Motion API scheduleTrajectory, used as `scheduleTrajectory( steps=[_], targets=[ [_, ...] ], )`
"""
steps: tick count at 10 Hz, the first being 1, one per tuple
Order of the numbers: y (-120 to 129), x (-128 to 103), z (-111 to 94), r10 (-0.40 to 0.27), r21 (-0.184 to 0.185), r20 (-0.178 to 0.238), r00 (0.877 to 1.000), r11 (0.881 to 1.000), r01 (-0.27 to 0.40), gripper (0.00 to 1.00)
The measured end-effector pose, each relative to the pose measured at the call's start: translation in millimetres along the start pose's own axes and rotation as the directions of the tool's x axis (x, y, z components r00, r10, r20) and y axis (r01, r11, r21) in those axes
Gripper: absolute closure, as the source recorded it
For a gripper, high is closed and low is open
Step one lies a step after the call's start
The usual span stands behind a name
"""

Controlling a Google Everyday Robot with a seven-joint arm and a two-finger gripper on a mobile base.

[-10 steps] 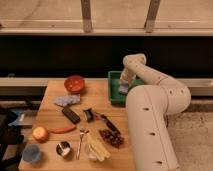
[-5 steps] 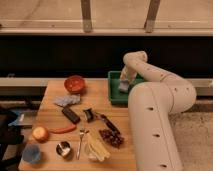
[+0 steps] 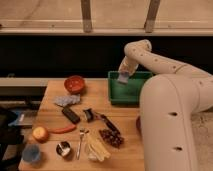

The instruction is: Place sponge in metal cup

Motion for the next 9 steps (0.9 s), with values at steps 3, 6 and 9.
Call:
scheduleTrajectory(
  steps=[3, 6, 9],
  targets=[
    [32, 32, -38, -0.085, -0.084, 0.003, 0.996, 0.993, 0.085, 1.00],
    [67, 67, -58, -0.165, -0.179, -0.027, 0.986, 0.971, 0.157, 1.00],
    [99, 106, -67, -0.246, -0.261, -0.077, 0.966, 0.940, 0.219, 1.00]
  ],
)
